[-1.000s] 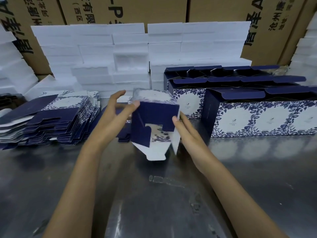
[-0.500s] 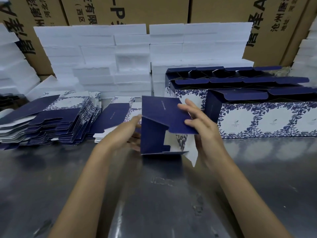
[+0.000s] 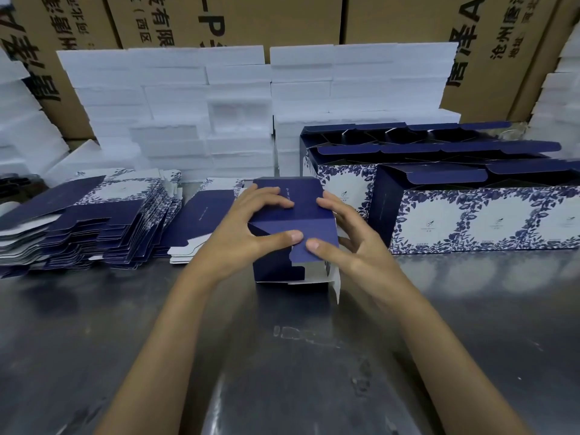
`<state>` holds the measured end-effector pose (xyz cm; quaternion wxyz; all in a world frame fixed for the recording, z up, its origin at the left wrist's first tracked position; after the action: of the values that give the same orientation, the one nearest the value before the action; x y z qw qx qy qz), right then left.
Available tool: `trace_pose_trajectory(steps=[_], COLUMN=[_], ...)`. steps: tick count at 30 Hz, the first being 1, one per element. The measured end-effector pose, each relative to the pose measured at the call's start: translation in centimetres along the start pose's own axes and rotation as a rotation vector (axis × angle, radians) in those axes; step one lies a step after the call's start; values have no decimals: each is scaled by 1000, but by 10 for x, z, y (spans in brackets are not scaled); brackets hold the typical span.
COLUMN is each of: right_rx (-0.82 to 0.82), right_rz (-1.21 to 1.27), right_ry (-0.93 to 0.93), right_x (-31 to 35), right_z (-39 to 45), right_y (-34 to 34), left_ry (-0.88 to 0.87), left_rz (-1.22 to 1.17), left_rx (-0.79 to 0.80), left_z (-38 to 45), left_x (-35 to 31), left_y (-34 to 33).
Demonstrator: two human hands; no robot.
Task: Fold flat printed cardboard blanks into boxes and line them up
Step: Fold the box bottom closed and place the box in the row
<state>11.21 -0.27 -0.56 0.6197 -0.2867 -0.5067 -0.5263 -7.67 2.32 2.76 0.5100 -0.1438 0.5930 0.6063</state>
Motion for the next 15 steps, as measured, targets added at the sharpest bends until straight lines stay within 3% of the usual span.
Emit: trace_pose_trajectory(steps=[4, 11, 15], right_rx=[127, 205, 141], right_rz=[18, 61, 86], right_ry=[-56, -57, -43], right_x=[-4, 0, 3], right_z=[-3, -8, -8], right_y=[-5, 0, 4], left_ry=[12, 11, -3], left_rz=[4, 6, -3], left_rx=[-15, -24, -40], left_z=[0, 0, 0], left_x=[2, 4, 3], left_y=[5, 7, 5])
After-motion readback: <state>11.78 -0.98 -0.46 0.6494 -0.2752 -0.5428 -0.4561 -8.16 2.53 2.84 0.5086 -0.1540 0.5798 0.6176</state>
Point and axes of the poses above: each hand's wrist, its own z-axis towards the middle knuckle, its own y-axis out of the back of the hand, x = y × z, the point moved 5 cm from there along z, towards the middle knuckle, and after that the axes turned 11 degrees about x, right-handed, at the moved point
